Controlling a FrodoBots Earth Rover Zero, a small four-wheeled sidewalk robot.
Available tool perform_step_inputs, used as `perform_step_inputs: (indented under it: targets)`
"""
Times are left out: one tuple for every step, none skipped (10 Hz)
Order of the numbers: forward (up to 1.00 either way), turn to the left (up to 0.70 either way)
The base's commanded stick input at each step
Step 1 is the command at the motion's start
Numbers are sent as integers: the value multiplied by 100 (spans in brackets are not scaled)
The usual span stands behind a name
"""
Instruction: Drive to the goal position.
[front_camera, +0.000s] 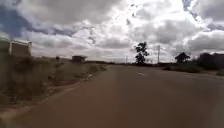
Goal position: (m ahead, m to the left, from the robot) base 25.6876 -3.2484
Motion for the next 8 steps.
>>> perform_step_inputs:
  targets:
    - [85, 0]
    - [85, 0]
    - [85, 0]
    - [85, 0]
    - [85, 0]
    - [85, 0]
    - [85, 0]
    - [85, 0]
